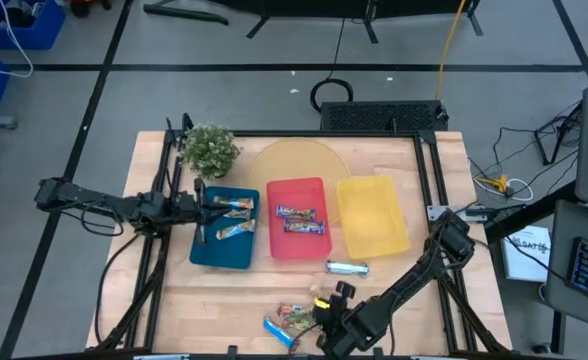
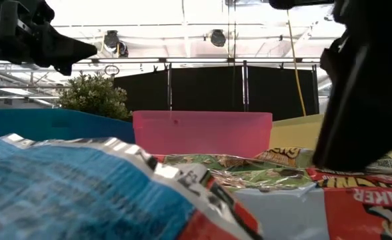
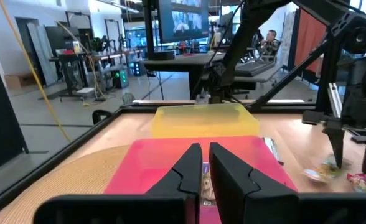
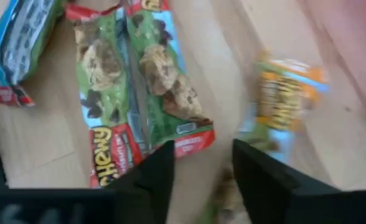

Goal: Pick and place Granola Bars by type
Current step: Put the yellow granola bar into the blue bin

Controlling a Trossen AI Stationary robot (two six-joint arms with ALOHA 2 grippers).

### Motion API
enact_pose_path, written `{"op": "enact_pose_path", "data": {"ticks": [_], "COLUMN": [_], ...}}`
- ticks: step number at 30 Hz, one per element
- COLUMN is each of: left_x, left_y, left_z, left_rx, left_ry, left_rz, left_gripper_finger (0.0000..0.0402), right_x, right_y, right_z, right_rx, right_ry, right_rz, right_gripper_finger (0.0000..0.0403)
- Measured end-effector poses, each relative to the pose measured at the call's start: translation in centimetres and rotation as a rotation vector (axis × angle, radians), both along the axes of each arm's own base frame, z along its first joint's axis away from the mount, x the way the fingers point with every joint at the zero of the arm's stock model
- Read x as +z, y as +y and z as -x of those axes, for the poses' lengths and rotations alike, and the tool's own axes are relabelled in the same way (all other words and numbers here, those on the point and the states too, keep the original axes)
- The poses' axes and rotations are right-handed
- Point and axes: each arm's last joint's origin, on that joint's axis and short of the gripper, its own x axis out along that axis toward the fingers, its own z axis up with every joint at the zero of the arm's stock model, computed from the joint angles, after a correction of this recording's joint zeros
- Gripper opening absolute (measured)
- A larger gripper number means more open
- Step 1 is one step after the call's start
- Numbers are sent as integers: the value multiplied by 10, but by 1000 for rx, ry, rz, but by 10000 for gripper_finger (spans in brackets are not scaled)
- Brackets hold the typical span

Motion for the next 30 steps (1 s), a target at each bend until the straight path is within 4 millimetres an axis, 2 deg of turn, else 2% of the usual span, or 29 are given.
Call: {"op": "enact_pose_path", "data": {"ticks": [4, 7, 16, 24, 30], "left_x": [-1, -3, -6, -6, -6], "left_y": [0, 0, 0, 0, 0], "left_z": [0, 0, 0, 0, 0], "left_rx": [0, 0, -8, -8, -8], "left_ry": [6, 29, 55, 59, 59], "left_rz": [-1, -4, 11, 9, 10], "left_gripper_finger": [40, 40, 40, 40, 40], "right_x": [0, 1, 25, 13, 13], "right_y": [-1, -1, -3, -11, -18], "right_z": [2, 3, 9, 14, 12], "right_rx": [-12, -16, 16, -48, -91], "right_ry": [32, 31, -6, 87, 98], "right_rz": [-14, -18, 5, 70, 73], "right_gripper_finger": [210, 222, 203, 199, 199]}}
